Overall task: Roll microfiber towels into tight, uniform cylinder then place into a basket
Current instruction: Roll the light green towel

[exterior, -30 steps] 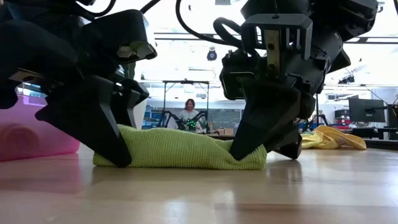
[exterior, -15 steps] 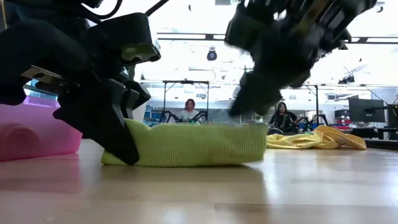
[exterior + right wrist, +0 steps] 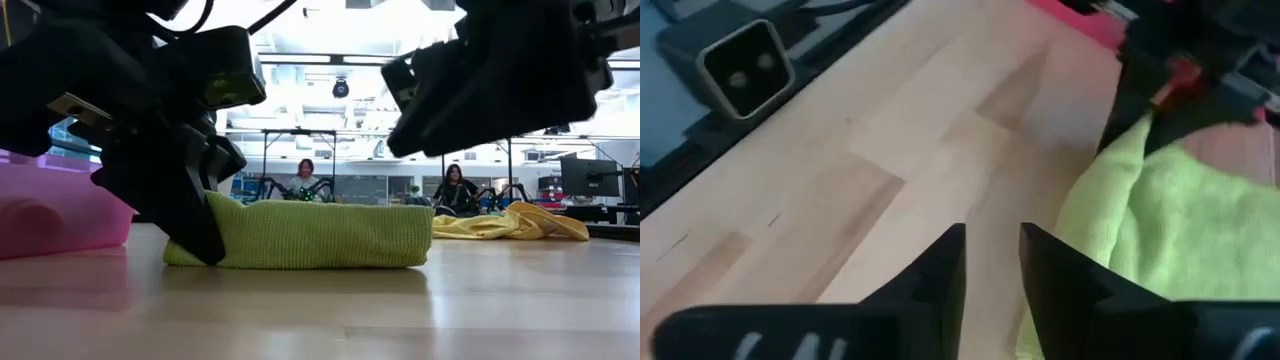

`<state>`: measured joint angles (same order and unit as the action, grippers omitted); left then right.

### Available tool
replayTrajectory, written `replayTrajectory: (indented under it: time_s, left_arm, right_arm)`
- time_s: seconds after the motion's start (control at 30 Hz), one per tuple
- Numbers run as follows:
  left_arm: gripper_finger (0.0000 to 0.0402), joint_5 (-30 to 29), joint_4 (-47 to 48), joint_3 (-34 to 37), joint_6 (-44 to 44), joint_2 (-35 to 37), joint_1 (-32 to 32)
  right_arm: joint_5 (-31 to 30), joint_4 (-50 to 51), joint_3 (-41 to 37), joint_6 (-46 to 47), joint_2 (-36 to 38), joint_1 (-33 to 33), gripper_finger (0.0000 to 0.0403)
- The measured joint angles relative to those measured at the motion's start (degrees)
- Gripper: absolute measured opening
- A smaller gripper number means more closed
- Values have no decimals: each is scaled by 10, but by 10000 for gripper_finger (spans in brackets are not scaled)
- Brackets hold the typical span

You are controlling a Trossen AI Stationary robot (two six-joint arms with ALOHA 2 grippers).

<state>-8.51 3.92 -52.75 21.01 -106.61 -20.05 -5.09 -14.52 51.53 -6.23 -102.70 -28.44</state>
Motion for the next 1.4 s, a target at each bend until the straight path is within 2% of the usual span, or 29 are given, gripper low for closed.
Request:
replayTrajectory:
  time_s: [0.23,0.4,0.57,1.17,1.4]
  left_arm:
    - [10,33,-9,0,-1,-1,16]
    - [10,40,-12,0,0,-1,17]
    - [10,45,-13,0,-1,-1,17]
    - [10,48,-13,0,-1,-1,17]
    - [10,52,-33,1,-1,-2,16]
  right_arm:
    - [-33,-3,1,38,-32,-12,173]
    - [-88,1,1,47,-54,-9,194]
    - [-138,1,1,43,-57,4,192]
    - [-96,35,2,79,-57,31,161]
    - [-93,35,3,124,-72,35,123]
